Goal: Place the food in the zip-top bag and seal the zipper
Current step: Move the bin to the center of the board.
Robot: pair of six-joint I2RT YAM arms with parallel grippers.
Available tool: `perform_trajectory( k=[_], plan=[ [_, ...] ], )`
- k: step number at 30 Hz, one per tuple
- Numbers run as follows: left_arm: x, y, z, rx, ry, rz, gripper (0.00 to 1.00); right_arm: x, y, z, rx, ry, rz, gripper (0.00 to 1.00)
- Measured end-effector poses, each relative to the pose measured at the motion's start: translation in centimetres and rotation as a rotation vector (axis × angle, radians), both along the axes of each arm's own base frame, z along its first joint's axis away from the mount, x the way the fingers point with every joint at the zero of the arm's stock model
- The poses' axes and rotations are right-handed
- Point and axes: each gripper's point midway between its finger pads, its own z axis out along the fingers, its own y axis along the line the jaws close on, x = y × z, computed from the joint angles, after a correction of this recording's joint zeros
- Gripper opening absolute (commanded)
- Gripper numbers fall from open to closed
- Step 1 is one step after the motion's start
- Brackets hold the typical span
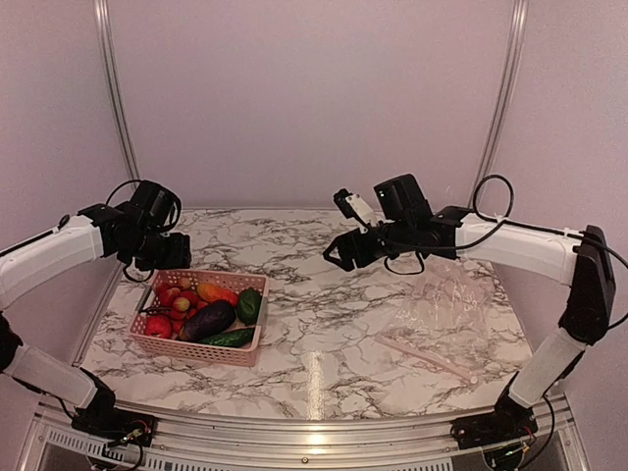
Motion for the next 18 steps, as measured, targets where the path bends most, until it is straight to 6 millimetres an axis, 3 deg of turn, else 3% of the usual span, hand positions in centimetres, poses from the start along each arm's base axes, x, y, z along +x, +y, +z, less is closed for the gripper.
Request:
perform_trajectory(
  k=[3,7,11,14,18],
  plan=[
    [-0.5,3.1,-0.5,0.001,0.039,0.112,0.68,-1.6,3.7,-0.4,0.0,0.017,0.099,0.68],
    [-2.8,6.3,-1.3,-0.016,0.082,0.235,0.59,-3.4,6.3,-1.3,0.0,0.046,0.188,0.64],
    [-5.9,8.1,-3.0,-0.069,0.146,0.344,0.49,-4.1,6.8,-2.4,-0.009,0.079,0.219,0.63],
    [-8.5,8.3,-4.1,-0.156,0.184,0.419,0.48,-4.2,6.9,-2.7,-0.013,0.086,0.23,0.63],
    [-11.6,8.6,-3.5,-0.284,0.166,0.544,0.5,-4.4,7.0,-3.1,-0.022,0.088,0.249,0.63]
  ],
)
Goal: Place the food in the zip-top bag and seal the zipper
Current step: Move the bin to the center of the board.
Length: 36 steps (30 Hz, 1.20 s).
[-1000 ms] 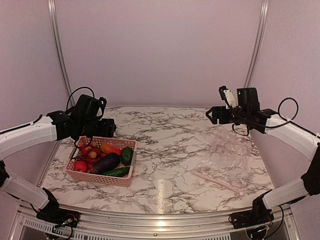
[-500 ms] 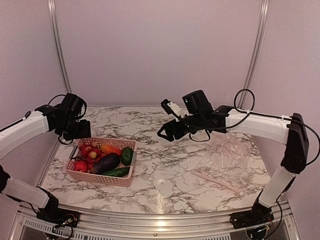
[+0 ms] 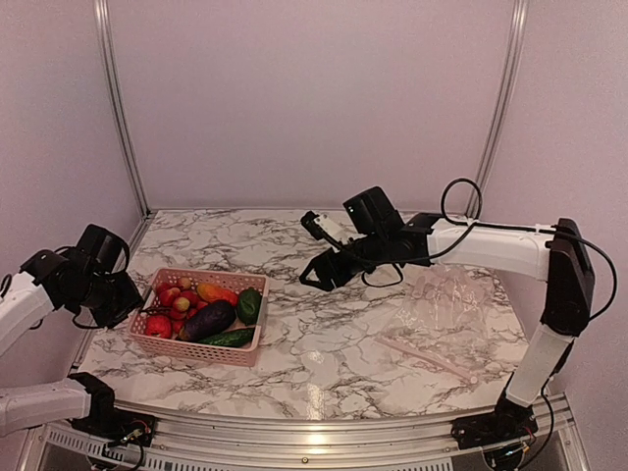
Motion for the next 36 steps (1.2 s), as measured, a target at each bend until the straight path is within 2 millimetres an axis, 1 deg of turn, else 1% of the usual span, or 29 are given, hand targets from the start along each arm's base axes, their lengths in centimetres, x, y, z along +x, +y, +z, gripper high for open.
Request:
perform_trajectory(
  k=[2,4,9,11,16,19,21,23,25,26,29,32,36],
  plan=[
    [-0.9,0.0,0.1,-0.042,-0.006,0.049,0.5,0.0,0.1,-0.3,-0.003,0.005,0.007,0.63],
    [-1.6,0.0,-0.6,-0.074,0.014,0.089,0.5,-0.1,0.2,-0.8,-0.009,0.015,0.011,0.63],
    [-4.0,-0.4,-4.6,-0.13,0.144,0.164,0.47,-0.3,0.4,-1.7,-0.016,0.035,0.025,0.64],
    [-4.6,-0.6,-5.5,-0.146,0.173,0.183,0.44,-0.3,0.4,-1.7,-0.015,0.037,0.029,0.64],
    [-4.1,-1.2,-6.1,-0.181,0.174,0.201,0.34,-0.3,0.6,-1.6,-0.012,0.037,0.034,0.63],
    [-3.3,-1.8,-7.2,-0.19,0.19,0.198,0.24,-0.2,0.8,-1.3,-0.006,0.034,0.038,0.63],
    [-2.8,-2.0,-7.5,-0.192,0.197,0.2,0.2,-0.2,0.8,-1.2,-0.007,0.032,0.041,0.63],
    [-1.9,-2.2,-7.4,-0.193,0.178,0.197,0.15,-0.2,0.8,-1.2,-0.011,0.03,0.045,0.63],
    [-0.9,-2.5,-7.3,-0.187,0.165,0.187,0.13,-0.2,0.8,-1.2,-0.016,0.027,0.047,0.63],
    [-0.2,-2.7,-7.1,-0.182,0.158,0.174,0.13,-0.2,0.7,-1.2,-0.019,0.027,0.046,0.63],
    [2.1,-3.7,-7.1,-0.16,0.146,0.094,0.08,-0.2,0.5,-1.5,-0.033,0.028,0.04,0.63],
    [5.3,-5.2,-7.1,-0.124,0.145,-0.026,0.02,-0.1,0.3,-1.7,-0.046,0.03,0.033,0.63],
    [10.9,-8.3,-7.0,-0.094,0.127,-0.215,0.01,-0.4,-0.2,-2.2,-0.071,0.048,0.029,0.62]
  ],
)
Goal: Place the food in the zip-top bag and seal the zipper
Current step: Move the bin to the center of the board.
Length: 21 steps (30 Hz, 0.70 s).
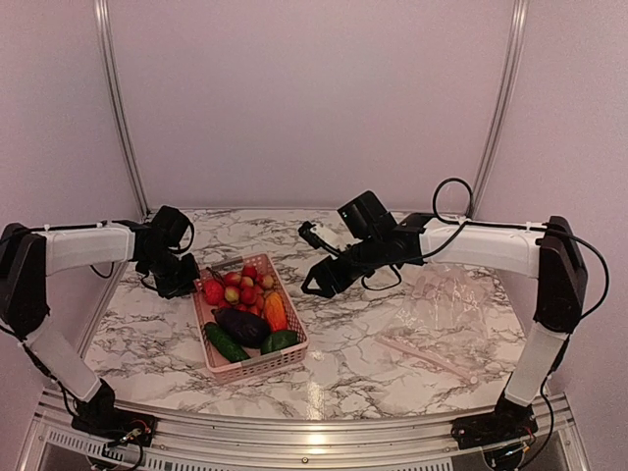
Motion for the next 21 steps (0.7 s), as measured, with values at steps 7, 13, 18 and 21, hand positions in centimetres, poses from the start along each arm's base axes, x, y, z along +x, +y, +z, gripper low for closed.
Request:
perform_trajectory(
  k=[7,13,18,21],
  plan=[
    [7.9,-3.3,0.4,0.025,-0.075,-0.145,0.39,0.6,0.9,0.4,-0.007,0.028,-0.006,0.59],
    [12.5,-4.5,1.4,0.08,-0.149,-0.229,0.56,1.4,1.8,-0.2,-0.01,0.059,-0.022,0.6],
    [11.5,-4.5,4.4,0.131,-0.194,-0.248,0.73,1.4,1.3,-0.8,-0.025,0.092,-0.046,0.61],
    [9.2,-5.3,7.9,0.144,-0.261,-0.266,0.99,1.5,0.3,-1.3,-0.047,0.104,-0.084,0.62]
  ],
)
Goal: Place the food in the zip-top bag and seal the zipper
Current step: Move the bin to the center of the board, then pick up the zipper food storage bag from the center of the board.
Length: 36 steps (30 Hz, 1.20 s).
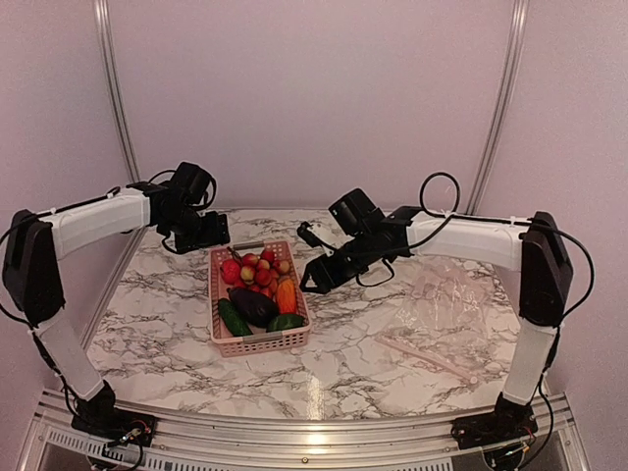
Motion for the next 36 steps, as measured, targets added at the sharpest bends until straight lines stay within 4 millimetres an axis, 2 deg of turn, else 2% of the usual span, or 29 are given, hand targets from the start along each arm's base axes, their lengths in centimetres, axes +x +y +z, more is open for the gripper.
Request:
perform_trajectory(
  k=[3,5,7,9,12,15,18,21,24,27,30,36],
  plan=[
    [-3.3,-1.1,3.2,-0.01,-0.069,-0.05,0.99,-0.2,-2.3,-0.5,-0.042,0.011,-0.044,0.62],
    [-5.3,-1.7,4.3,-0.026,-0.094,-0.089,0.99,-0.9,-4.4,-0.4,-0.09,0.015,-0.072,0.61],
    [-6.5,-1.6,4.6,-0.033,-0.104,-0.108,0.99,-1.4,-6.1,0.1,-0.129,0.008,-0.09,0.6],
    [-7.1,-1.2,4.0,-0.033,-0.092,-0.107,0.99,-2.1,-7.7,0.5,-0.171,-0.003,-0.108,0.57],
    [-7.9,-1.7,2.1,-0.071,-0.05,-0.136,0.99,-3.8,-9.8,0.2,-0.242,-0.005,-0.117,0.55],
    [-8.7,-2.3,0.9,-0.11,-0.03,-0.148,0.99,-5.9,-11.0,-1.7,-0.313,0.031,-0.095,0.54],
    [-9.0,-2.3,0.8,-0.125,-0.025,-0.121,0.99,-7.5,-11.3,-3.2,-0.351,0.071,-0.065,0.55],
    [-9.3,-0.3,0.7,-0.081,-0.016,0.006,0.99,-7.7,-11.2,-3.3,-0.354,0.079,-0.061,0.53],
    [-10.4,2.0,0.1,-0.037,-0.007,0.104,0.99,-7.9,-11.2,-3.2,-0.355,0.093,-0.066,0.49],
    [-11.8,3.7,-1.1,0.002,0.028,0.156,0.99,-8.7,-12.2,-3.6,-0.397,0.124,-0.068,0.44],
    [-12.7,4.2,-2.0,0.01,0.066,0.184,0.99,-9.3,-14.2,-3.8,-0.483,0.137,-0.086,0.42],
    [-13.2,4.2,-2.7,-0.015,0.094,0.217,0.99,-10.1,-17.9,-4.3,-0.652,0.152,-0.137,0.36]
  ],
)
